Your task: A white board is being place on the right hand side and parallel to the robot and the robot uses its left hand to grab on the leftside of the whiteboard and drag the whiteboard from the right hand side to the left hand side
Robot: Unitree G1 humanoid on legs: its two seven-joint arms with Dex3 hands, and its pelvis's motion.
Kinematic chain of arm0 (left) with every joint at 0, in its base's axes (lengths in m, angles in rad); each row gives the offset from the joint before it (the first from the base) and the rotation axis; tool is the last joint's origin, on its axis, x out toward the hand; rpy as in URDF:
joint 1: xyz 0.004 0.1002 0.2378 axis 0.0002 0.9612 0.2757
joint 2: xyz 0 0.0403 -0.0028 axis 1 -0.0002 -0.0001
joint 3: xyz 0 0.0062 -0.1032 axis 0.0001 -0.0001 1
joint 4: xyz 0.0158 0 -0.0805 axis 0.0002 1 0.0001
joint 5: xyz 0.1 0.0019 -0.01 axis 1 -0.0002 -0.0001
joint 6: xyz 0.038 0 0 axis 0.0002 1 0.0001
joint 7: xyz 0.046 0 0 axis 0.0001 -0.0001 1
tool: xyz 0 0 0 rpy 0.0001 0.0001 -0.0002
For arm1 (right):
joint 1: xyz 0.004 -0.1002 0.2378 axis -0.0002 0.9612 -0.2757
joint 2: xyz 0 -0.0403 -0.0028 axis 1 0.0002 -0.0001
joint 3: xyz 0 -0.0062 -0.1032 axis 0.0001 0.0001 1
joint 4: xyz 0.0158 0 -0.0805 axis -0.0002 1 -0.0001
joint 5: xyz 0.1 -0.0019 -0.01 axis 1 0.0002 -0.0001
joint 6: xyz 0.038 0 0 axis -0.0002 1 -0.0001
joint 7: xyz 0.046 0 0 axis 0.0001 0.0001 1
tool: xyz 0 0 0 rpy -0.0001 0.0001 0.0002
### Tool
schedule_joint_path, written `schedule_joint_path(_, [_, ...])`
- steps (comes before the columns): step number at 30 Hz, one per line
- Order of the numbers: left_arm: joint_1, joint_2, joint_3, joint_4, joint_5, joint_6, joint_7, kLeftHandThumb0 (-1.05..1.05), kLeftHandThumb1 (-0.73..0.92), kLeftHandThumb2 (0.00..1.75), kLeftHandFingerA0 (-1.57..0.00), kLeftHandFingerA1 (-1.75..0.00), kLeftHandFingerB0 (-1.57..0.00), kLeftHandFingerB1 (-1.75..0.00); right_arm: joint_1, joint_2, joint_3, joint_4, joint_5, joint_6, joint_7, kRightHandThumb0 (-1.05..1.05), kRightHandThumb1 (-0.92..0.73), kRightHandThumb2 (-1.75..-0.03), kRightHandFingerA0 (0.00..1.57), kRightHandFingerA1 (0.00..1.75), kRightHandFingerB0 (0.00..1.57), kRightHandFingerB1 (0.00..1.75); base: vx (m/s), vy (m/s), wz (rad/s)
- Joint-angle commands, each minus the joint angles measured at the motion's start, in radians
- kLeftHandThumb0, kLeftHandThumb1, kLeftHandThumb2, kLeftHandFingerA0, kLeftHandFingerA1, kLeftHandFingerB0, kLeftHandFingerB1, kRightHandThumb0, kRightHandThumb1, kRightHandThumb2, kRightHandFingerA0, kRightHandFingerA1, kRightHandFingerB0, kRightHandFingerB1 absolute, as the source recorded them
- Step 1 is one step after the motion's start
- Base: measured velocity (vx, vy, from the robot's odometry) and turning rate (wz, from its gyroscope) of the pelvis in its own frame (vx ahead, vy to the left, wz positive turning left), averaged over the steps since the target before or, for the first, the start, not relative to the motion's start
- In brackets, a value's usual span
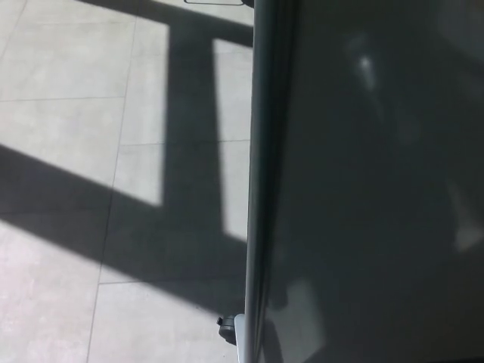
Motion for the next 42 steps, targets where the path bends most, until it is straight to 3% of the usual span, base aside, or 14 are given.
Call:
schedule_joint_path(1, [0.040,0.012,0.054,-0.124,-0.161,0.021,-0.163,-0.24,0.74,0.62,-0.60,-1.01,-0.45,-0.34,0.000,-0.029,-0.045,0.031,0.079,-0.183,0.104,-0.44,-0.78,-0.84,0.67,0.93,0.20,0.60,0.00,0.000,0.00])
schedule_joint_path(2, [0.041,0.012,0.066,-0.127,-0.189,0.017,-0.202,-0.26,0.72,0.61,-0.54,-1.07,-0.40,-0.34,0.001,-0.023,-0.052,0.034,0.090,-0.180,0.114,-0.45,-0.77,-0.83,0.66,0.93,0.21,0.60,0.00,0.000,0.00])
schedule_joint_path(3, [0.041,0.009,0.072,-0.148,-0.208,0.038,-0.212,-0.26,0.70,0.61,-0.58,-0.84,-0.41,-0.34,0.000,-0.021,-0.055,0.037,0.093,-0.179,0.119,-0.45,-0.76,-0.83,0.65,0.93,0.21,0.60,0.00,0.000,0.00])
schedule_joint_path(6, [0.042,0.004,0.082,-0.186,-0.233,0.079,-0.225,-0.26,0.70,0.61,-0.58,-0.84,-0.41,-0.34,-0.004,-0.020,-0.063,0.046,0.097,-0.184,0.128,-0.45,-0.76,-0.83,0.65,0.93,0.21,0.60,0.00,0.000,0.00])
schedule_joint_path(7, [0.049,0.006,0.070,-0.332,-0.225,0.130,-0.159,-0.21,0.74,0.62,-0.53,-0.41,-0.45,-0.34,-0.004,-0.014,-0.061,0.046,0.097,-0.190,0.130,-0.45,-0.79,-0.82,0.66,0.94,0.20,0.59,0.00,0.000,0.00])
schedule_joint_path(8, [0.031,0.013,0.071,-0.375,-0.234,0.163,-0.144,-0.25,0.67,0.60,-0.46,-0.37,-0.47,-0.35,-0.004,-0.013,-0.063,0.049,0.100,-0.193,0.135,-0.46,-0.78,-0.82,0.66,0.94,0.21,0.62,0.00,0.000,0.00])
schedule_joint_path(14, [-0.209,0.100,0.053,-0.533,-0.296,0.352,-0.126,-0.14,0.61,0.58,-0.36,-0.37,-0.43,-0.34,-0.009,-0.015,-0.068,0.071,0.110,-0.213,0.142,-0.46,-0.78,-0.82,0.68,0.95,0.22,0.61,0.00,0.000,0.00])
schedule_joint_path(21, [-0.422,0.168,-0.047,-0.560,-0.211,0.400,-0.149,-0.27,0.47,0.58,-0.18,-0.37,-0.21,-0.31,-0.011,-0.011,-0.069,0.089,0.112,-0.224,0.144,-0.46,-0.75,-0.86,0.72,0.94,0.21,0.61,0.00,0.000,0.00])
schedule_joint_path(25, [-0.478,0.190,-0.082,-0.568,-0.208,0.458,-0.131,-0.27,0.47,0.58,-0.18,-0.37,-0.21,-0.31,-0.015,-0.012,-0.067,0.103,0.106,-0.243,0.141,-0.46,-0.75,-0.86,0.72,0.94,0.21,0.61,0.00,0.000,0.00])
schedule_joint_path(26, [-0.559,0.191,-0.150,-0.552,-0.155,0.451,-0.136,-0.15,0.49,0.93,-0.06,-0.50,0.00,-0.46,-0.013,-0.014,-0.057,0.104,0.088,-0.259,0.123,-0.45,-0.74,-0.90,0.72,0.96,0.19,0.63,0.00,0.000,0.00])
schedule_joint_path(32, [-0.683,0.183,-0.241,-0.518,-0.132,0.488,-0.118,-0.12,0.49,0.93,-0.06,-0.51,0.00,-0.46,-0.014,-0.013,-0.053,0.116,0.088,-0.273,0.124,-0.46,-0.75,-0.86,0.71,0.94,0.20,0.62,0.00,-0.001,0.01])
schedule_joint_path(40, [-0.926,0.091,-0.362,-0.300,-0.082,0.476,-0.122,-0.19,0.34,0.85,-0.04,-0.49,0.00,-0.46,-0.033,-0.013,-0.050,0.134,0.092,-0.277,0.130,-0.48,-0.76,-0.84,0.70,0.92,0.20,0.61,0.00,0.001,0.01])
schedule_joint_path(41, [-0.938,0.086,-0.367,-0.289,-0.077,0.476,-0.120,-0.29,0.41,0.52,-0.21,-0.34,-0.18,-0.28,-0.033,-0.013,-0.049,0.132,0.093,-0.275,0.131,-0.47,-0.77,-0.84,0.68,0.93,0.20,0.61,0.00,0.000,0.00])
schedule_joint_path(42, [-0.955,0.079,-0.374,-0.274,-0.070,0.477,-0.115,-0.29,0.41,0.52,-0.21,-0.34,-0.18,-0.28,-0.033,-0.012,-0.049,0.130,0.095,-0.271,0.132,-0.47,-0.77,-0.84,0.68,0.93,0.20,0.61,0.00,0.000,0.00])
